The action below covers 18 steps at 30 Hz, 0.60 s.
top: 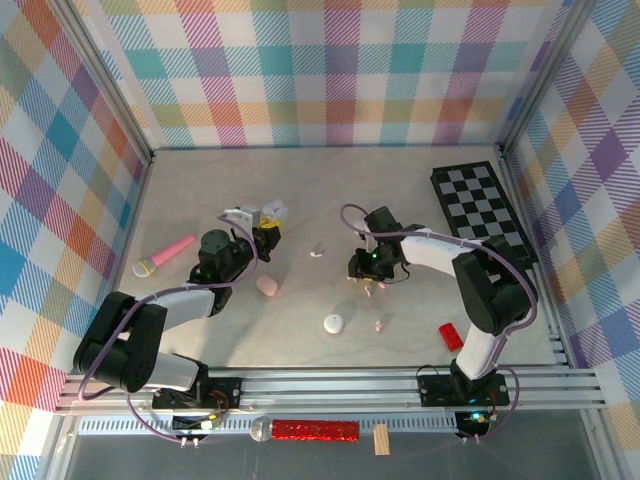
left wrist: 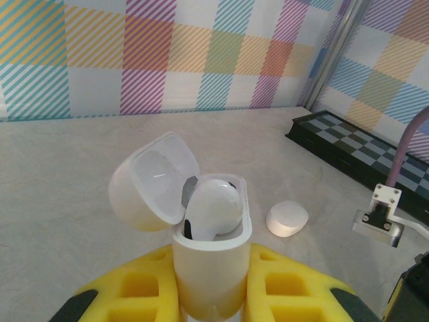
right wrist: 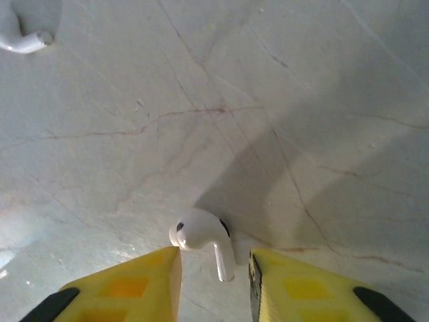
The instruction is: Insert wireless bluetooth earbuds into charging case
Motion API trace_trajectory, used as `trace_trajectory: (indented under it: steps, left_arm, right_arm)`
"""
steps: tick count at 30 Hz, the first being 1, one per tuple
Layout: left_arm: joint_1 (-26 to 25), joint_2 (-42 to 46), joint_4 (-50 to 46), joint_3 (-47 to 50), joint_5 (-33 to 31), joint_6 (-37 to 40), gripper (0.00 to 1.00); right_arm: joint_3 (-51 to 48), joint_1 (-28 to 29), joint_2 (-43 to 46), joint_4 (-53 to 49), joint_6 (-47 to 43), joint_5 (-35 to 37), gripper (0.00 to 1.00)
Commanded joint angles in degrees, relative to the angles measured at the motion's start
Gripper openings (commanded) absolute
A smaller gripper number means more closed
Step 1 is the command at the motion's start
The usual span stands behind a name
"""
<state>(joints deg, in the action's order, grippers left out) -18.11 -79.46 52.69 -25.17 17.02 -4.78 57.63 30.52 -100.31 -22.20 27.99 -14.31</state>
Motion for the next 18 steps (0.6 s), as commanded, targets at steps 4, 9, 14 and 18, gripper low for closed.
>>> trace_trajectory:
  steps: [4, 9, 14, 18]
  left_arm:
    - [0.4, -0.8, 3.5, -1.2, 1.0, -0.5, 0.13]
    - [0.4, -1.2, 4.0, -1.2, 1.3, -0.8, 0.13]
    - [0.4, -0.4, 3.5, -1.0, 1.6, -1.0, 0.13]
    - [0.4, -0.1, 3.0, -0.8, 1.6, -0.9, 0.13]
  right_arm:
    - [0.9, -0.2, 4.5, -2.1, -5.6, 1.2, 0.47]
    - [4.1, -1.0, 0.9, -1.4, -8.5, -1.9, 0.48]
    - [8.1, -1.2, -4.4, -2.6, -12.9, -4.9, 0.43]
    - [8.8, -1.2, -6.8, -2.9, -15.1, -5.8, 0.43]
